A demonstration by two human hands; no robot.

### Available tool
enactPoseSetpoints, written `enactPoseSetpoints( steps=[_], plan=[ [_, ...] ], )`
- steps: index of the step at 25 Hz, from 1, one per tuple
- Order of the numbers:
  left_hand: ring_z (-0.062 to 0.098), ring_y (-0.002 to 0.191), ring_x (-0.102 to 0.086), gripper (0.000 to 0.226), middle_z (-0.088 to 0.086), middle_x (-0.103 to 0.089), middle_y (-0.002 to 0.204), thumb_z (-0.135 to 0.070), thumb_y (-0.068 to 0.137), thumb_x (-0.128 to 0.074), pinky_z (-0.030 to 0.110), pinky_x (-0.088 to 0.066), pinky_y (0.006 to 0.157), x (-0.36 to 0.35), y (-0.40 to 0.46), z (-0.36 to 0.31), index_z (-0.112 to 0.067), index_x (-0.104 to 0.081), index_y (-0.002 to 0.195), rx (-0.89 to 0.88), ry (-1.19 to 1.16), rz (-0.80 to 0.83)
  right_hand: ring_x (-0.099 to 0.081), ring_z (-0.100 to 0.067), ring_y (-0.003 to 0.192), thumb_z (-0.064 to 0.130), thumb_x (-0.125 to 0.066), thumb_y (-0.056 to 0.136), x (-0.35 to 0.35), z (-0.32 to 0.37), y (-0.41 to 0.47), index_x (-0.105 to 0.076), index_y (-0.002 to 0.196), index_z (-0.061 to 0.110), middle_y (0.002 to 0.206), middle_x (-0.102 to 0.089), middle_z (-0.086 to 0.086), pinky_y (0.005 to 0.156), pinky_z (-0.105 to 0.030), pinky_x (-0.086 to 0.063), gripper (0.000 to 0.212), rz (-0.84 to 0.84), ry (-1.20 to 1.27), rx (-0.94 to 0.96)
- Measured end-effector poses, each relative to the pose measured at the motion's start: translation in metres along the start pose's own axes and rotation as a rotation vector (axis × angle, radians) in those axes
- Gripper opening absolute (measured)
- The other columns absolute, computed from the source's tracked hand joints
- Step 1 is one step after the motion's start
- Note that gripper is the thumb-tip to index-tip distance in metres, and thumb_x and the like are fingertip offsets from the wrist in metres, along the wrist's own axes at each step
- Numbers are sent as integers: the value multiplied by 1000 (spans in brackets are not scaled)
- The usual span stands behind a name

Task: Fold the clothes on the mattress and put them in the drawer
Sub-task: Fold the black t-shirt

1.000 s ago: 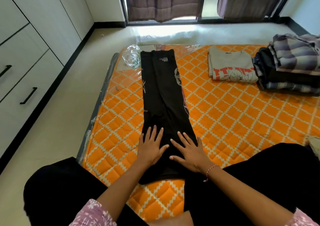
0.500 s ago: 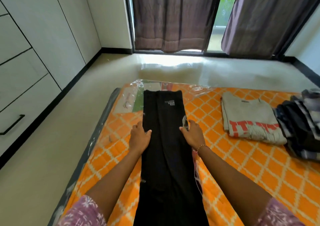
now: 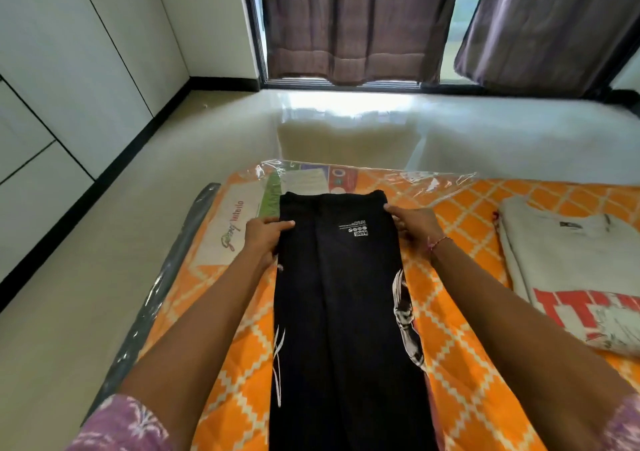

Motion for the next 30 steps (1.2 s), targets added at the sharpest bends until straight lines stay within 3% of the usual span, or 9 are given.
enactPoseSetpoints(
  steps=[4, 7, 10, 13, 16, 20, 23, 27, 30],
  plan=[
    [22, 81, -64, 27, 9, -66, 92, -3, 80, -70, 25, -53, 53, -16, 4, -14, -8, -64, 106, 7, 60, 90, -66, -30, 94, 16, -79, 76, -16, 13, 15, -68, 97, -3, 101, -68, -17, 85, -45, -55, 30, -8, 47, -8],
    [16, 74, -62, 32, 7, -66, 91, -2, 84, -66, 20, -51, 49, -29, -10, -36, -9, -63, 116, -88, 75, 104, -64, -26, 81, -2, -71, 79, -19, 20, 3, -61, 109, -3, 94, -65, -12, 64, -31, -57, 32, 67, 188, -89],
    [21, 88, -63, 34, 14, -66, 109, 1, 85, -62, 25, -52, 68, -19, -39, -57, -4, -62, 118, -244, 65, 55, -63, -21, 84, -5, -62, 85, -2, 50, -28, -62, 106, 2, 89, -64, -8, 67, -23, -55, 22, 79, 125, 218],
    [11, 88, -67, 32, -3, -72, 95, 6, 81, -63, 19, -52, 73, 8, -99, -60, -8, -66, 110, -500, 104, 144, -68, -5, 80, -3, -60, 86, 26, 58, -95, -66, 104, 15, 91, -70, 5, 68, -18, -55, 27, 113, 156, 531],
    [-9, 83, -65, 39, -26, -70, 86, 3, 72, -69, 9, -49, 75, 51, -186, -3, -21, -69, 103, -750, 351, 133, -67, -2, 85, 1, -67, 80, 56, 3, -187, -67, 97, 33, 92, -70, 19, 71, -12, -49, 36, 32, -218, 845],
    [14, 96, -70, 45, -6, -72, 105, 8, 62, -71, 29, -42, 85, 69, -273, 85, -16, -75, 101, -1095, 1027, 76, -71, -23, 91, -22, -76, 44, 54, -102, -273, -75, 101, 14, 102, -74, -2, 75, -23, -50, 68, 3, -792, 962],
    [22, 94, -71, 37, 1, -74, 98, 3, 58, -82, 31, -36, 84, 69, -286, 86, -13, -78, 90, -1159, 1205, 43, -67, -29, 104, -8, -66, 62, 59, -102, -287, -74, 105, 11, 107, -72, -5, 73, -27, -53, 48, 14, -805, 943],
    [19, 90, -72, 35, 1, -75, 94, 0, 57, -83, 31, -49, 84, 79, -305, 89, -13, -78, 88, -1171, 1255, 81, -58, -28, 119, 0, -68, 79, 74, -107, -295, -69, 117, 15, 120, -66, -5, 82, -33, -55, 41, 24, -919, 872],
    [22, 91, -72, 48, 5, -74, 102, 2, 54, -87, 38, -54, 75, 77, -316, 108, -12, -76, 98, -1063, 1372, 190, -18, -19, 146, 22, -45, 100, 68, -135, -293, -29, 148, 28, 156, -24, 4, 113, -31, -25, 51, 278, -1251, 721]
  ],
)
Point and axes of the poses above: each hand's wrist, its own y-axis towards the middle knuckle, its own x-axis out of the back of the hand, z = x × y, the point moved 6 cm from there along y, towards the middle knuckle
